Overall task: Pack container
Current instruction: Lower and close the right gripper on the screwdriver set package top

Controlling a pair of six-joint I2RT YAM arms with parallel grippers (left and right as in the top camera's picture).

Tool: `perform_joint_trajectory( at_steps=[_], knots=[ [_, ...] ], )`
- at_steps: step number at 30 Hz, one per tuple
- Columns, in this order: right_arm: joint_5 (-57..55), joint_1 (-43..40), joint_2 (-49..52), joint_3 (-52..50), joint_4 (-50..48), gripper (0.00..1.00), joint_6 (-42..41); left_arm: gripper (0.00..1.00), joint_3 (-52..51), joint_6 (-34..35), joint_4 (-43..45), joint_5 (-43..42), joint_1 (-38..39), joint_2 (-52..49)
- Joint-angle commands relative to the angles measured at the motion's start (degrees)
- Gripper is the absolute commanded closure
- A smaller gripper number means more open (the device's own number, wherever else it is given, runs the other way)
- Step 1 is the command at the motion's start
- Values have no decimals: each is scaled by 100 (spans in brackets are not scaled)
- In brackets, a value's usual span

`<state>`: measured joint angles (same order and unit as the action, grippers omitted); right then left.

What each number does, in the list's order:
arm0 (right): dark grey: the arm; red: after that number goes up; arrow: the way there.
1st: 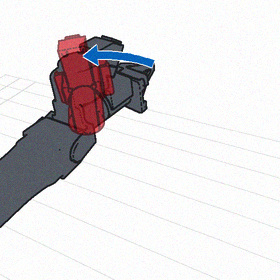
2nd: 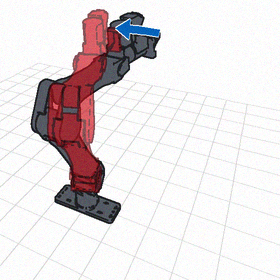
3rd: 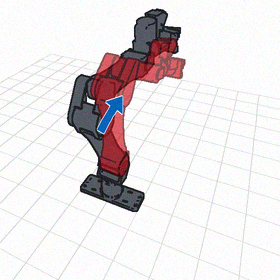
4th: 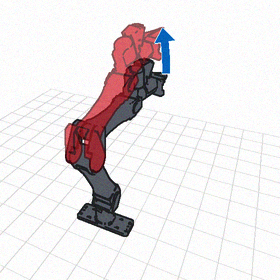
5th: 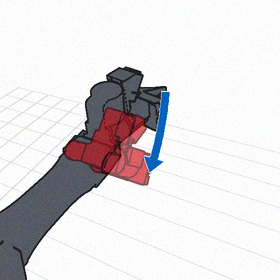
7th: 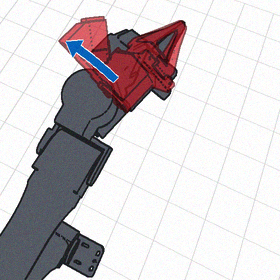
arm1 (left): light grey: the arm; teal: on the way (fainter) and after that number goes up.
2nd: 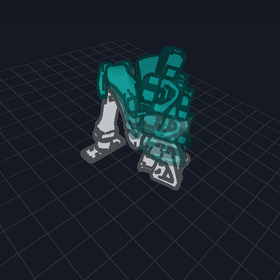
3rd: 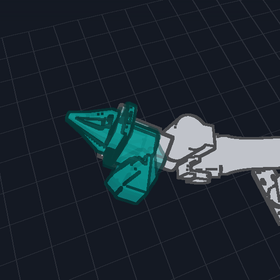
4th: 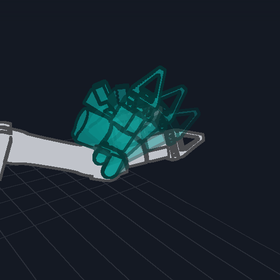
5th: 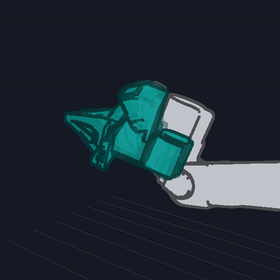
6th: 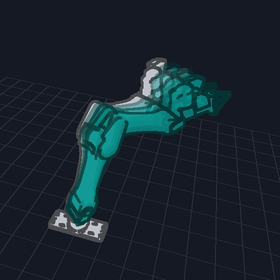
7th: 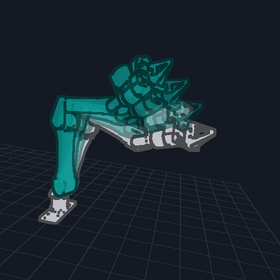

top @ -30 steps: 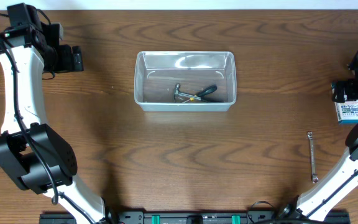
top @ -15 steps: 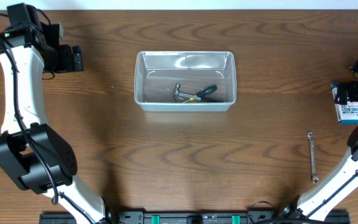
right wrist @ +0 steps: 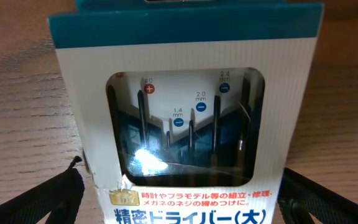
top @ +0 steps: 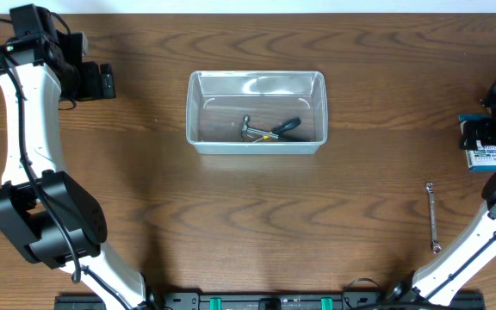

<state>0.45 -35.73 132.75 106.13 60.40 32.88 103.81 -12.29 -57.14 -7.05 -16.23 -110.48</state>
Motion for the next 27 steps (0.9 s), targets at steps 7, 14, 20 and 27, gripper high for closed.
perform_joint_trajectory(
  at_steps=[7,14,20,27],
  knots=[
    [20,-37,111,101,-7,2,192,2,-42,-55,-17,68,-13,-42],
    [20,-52,240,98,2,4,192,2,-44,-55,-20,68,-13,-42],
    [-2,-74,240,98,-11,6,192,2,-44,-55,-17,68,-13,-42],
    [-4,-79,240,98,-17,14,190,2,-44,-55,-17,68,-13,-42]
  ],
)
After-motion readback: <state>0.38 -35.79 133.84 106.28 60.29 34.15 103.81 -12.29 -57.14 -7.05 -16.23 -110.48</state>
